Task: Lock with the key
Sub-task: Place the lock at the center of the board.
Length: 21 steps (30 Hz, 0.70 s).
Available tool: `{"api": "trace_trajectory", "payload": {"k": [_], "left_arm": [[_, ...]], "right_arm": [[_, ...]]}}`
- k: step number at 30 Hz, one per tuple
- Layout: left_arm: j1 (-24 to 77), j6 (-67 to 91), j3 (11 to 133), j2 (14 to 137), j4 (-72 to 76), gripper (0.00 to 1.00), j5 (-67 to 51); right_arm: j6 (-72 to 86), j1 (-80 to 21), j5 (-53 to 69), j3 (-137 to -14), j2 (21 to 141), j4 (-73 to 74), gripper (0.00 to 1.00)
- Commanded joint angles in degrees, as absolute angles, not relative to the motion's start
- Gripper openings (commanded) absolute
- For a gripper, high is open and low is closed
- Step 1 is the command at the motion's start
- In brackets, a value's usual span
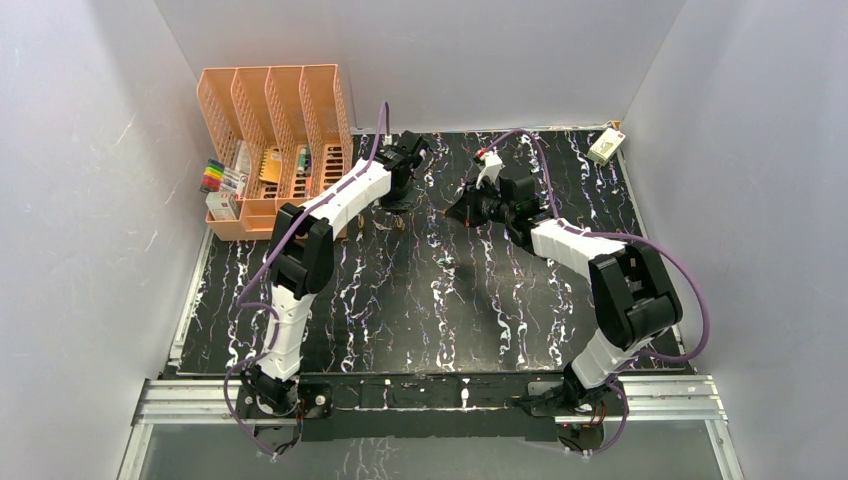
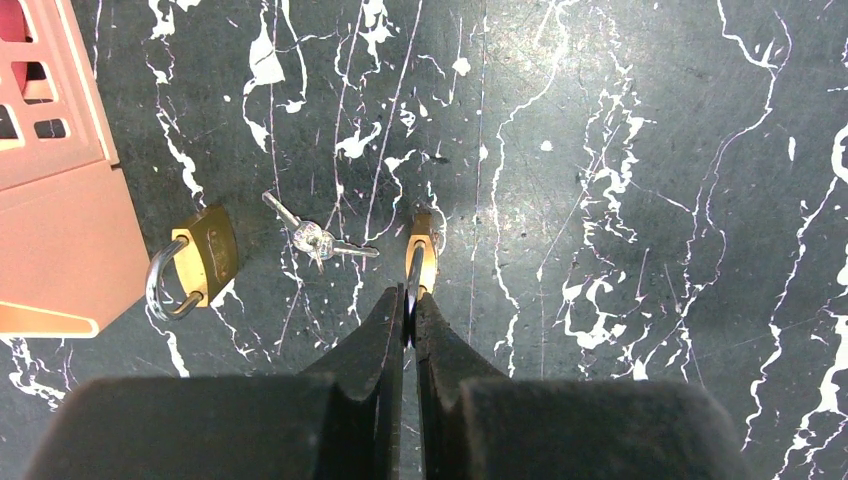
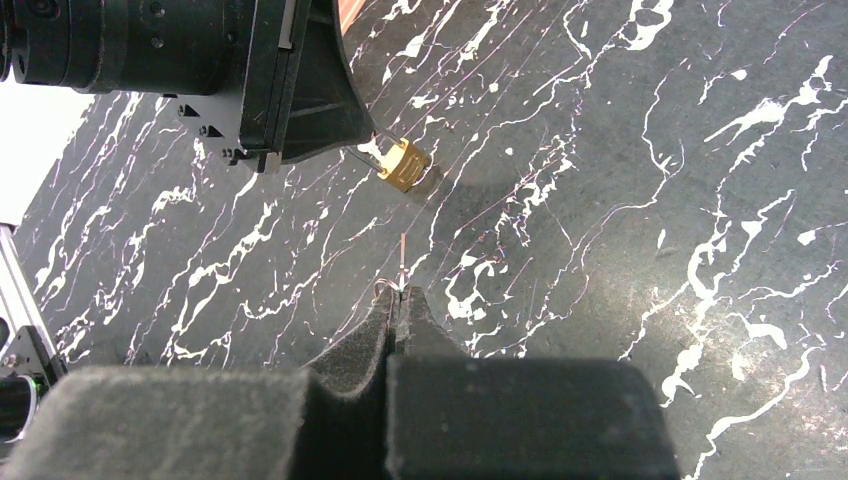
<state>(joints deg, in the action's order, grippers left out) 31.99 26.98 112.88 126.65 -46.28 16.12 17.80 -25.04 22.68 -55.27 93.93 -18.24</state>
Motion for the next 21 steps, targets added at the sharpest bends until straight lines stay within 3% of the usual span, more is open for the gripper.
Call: {"api": "trace_trajectory", "payload": {"k": [1, 21], "left_arm": [[31.55, 28.75, 112.37, 122.17, -46.18, 0.00, 17.45], [31.55, 30.76, 110.64, 122.08, -47.44, 0.00, 16.92]], "right_arm": [[17.48, -25.22, 23.51, -55.59, 94.37, -21.66, 0.00], [17.49, -25.14, 23.87, -55.51, 94.49, -21.69, 0.00]]}}
